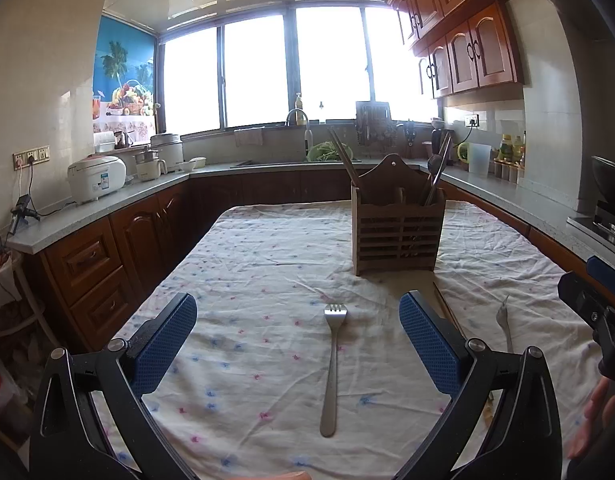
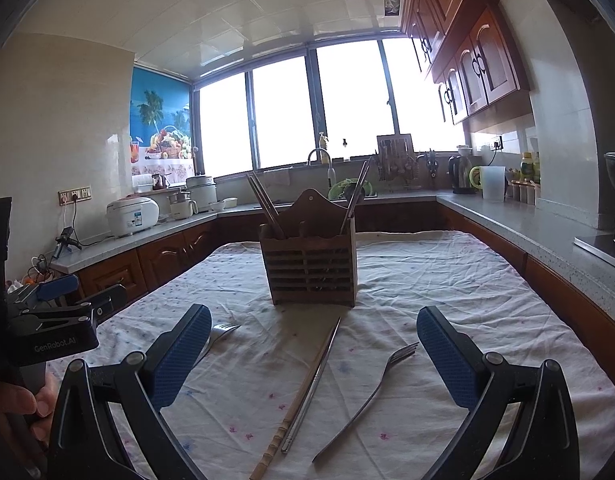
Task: Organize utensils
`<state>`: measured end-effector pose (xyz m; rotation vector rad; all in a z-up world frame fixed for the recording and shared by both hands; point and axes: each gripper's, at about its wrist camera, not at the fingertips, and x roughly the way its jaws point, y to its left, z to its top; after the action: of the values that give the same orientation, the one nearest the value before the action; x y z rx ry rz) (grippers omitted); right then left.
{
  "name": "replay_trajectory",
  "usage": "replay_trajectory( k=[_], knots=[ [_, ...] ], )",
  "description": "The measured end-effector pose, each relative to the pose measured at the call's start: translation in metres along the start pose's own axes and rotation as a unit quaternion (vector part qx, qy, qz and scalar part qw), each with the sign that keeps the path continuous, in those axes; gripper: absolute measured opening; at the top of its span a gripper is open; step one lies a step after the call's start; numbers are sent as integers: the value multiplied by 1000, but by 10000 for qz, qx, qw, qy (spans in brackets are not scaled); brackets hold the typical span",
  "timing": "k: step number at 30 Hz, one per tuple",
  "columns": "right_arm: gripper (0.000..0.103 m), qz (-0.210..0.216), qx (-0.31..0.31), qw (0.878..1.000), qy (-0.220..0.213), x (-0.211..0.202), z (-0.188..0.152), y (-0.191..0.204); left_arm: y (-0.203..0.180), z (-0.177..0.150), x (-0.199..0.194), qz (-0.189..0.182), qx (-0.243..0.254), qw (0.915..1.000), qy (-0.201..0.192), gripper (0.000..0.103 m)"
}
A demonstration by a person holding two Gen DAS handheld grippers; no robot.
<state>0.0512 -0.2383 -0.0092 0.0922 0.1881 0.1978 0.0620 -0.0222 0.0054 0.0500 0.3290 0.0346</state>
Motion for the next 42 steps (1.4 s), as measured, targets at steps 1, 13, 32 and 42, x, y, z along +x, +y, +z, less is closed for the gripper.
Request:
replay_trajectory(
  k=[1,13,32,42],
  knots=[
    [103,-1,1,10000,0,0,0,0,0,0,0,3,8,10000,-5,103],
    [103,38,-16,10000,-50,-2,1,1,-1,2,-2,26,10,10000,-30,103],
    [103,57,-14,10000,-73,-3,3,3,-4,2,-3,10,36,10000,-50,103],
    [103,63,-18,9999,-87,-4,3,3,-4,4,-1,-1,8,10000,-34,103]
  ],
)
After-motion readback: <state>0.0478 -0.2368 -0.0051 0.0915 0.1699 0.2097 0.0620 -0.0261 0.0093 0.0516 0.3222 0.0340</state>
